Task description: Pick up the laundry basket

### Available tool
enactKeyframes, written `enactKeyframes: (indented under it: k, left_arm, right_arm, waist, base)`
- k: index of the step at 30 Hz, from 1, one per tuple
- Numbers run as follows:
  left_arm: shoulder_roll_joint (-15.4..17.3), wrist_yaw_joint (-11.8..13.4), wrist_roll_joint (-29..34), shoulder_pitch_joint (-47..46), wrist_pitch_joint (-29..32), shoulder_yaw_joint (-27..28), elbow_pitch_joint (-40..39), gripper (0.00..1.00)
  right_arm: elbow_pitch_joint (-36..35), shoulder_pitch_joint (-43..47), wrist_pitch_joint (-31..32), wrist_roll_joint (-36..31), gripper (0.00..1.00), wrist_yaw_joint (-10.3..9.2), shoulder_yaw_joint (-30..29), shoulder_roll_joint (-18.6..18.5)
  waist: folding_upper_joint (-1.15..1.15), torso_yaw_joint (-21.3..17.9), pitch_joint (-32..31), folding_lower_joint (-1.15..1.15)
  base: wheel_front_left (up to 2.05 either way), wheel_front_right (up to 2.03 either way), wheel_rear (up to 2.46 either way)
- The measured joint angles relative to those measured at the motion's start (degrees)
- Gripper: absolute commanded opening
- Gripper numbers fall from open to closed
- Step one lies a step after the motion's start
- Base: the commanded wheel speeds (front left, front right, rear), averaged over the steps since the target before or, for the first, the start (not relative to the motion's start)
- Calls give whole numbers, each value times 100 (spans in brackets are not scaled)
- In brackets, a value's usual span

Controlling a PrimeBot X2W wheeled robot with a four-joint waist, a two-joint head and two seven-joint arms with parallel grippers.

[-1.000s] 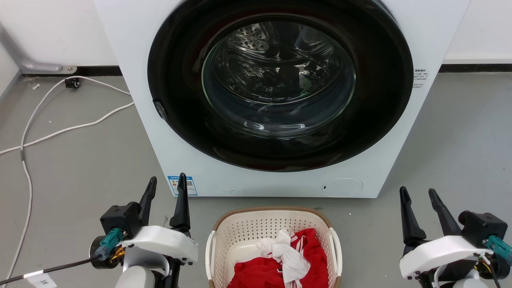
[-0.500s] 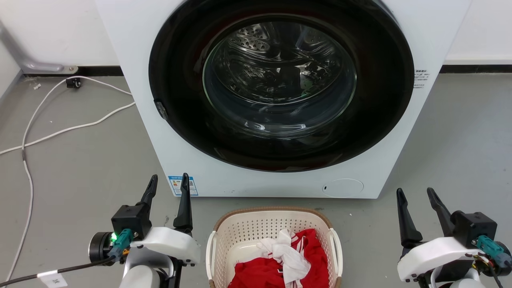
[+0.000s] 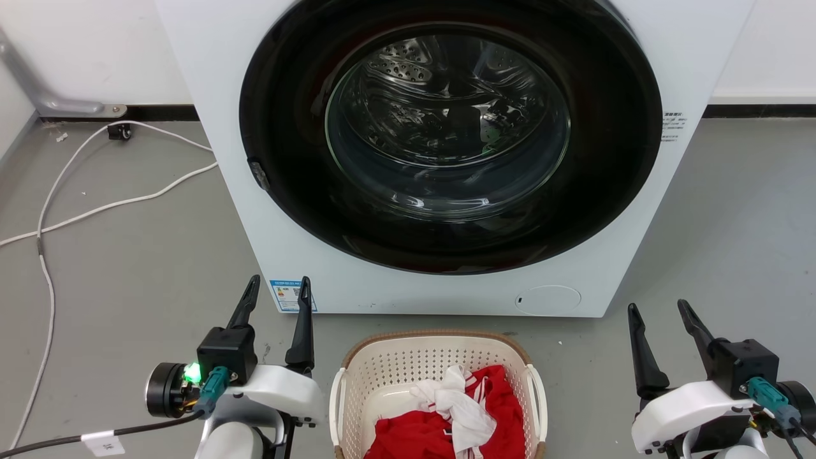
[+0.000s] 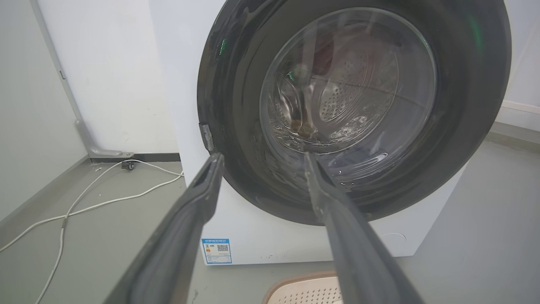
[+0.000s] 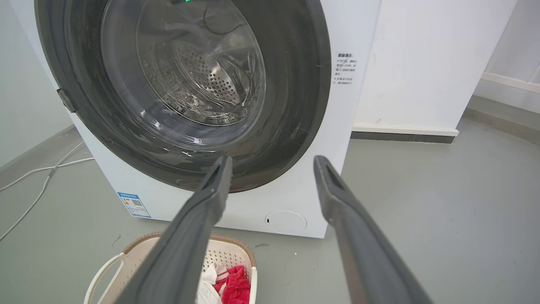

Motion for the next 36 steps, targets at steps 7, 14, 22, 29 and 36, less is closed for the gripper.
enactKeyframes:
  k: [7, 14, 22, 29, 36]
  left_arm:
    - [1, 24, 124, -25, -48, -15, 60, 100]
    - [1, 52, 46, -25, -47, -21, 103, 100]
    - [1, 55, 25, -57, -48, -40, 136, 100]
    - [1, 62, 26, -100, -48, -30, 143, 100]
    - [1, 55, -1, -247, -48, 41, 363, 100]
  right_arm:
    - [8, 1, -8, -131, 100, 0, 0, 0]
    - [27, 0, 0, -98, 100, 0, -12, 0]
    - [33, -3, 1, -73, 100, 0, -13, 0]
    - [49, -32, 2, -40, 100, 0, -1, 1]
    - [131, -196, 45, 46, 100, 0, 38, 1]
  waist:
    - [0, 3, -1, 0]
    - [0, 6, 2, 0]
    - [0, 28, 28, 0]
    - [0, 20, 171, 0]
    - [0, -19, 546, 0]
  base:
    - [0, 0, 0]
    - [0, 0, 0]
    - [0, 0, 0]
    - [0, 0, 0]
    - [0, 0, 0]
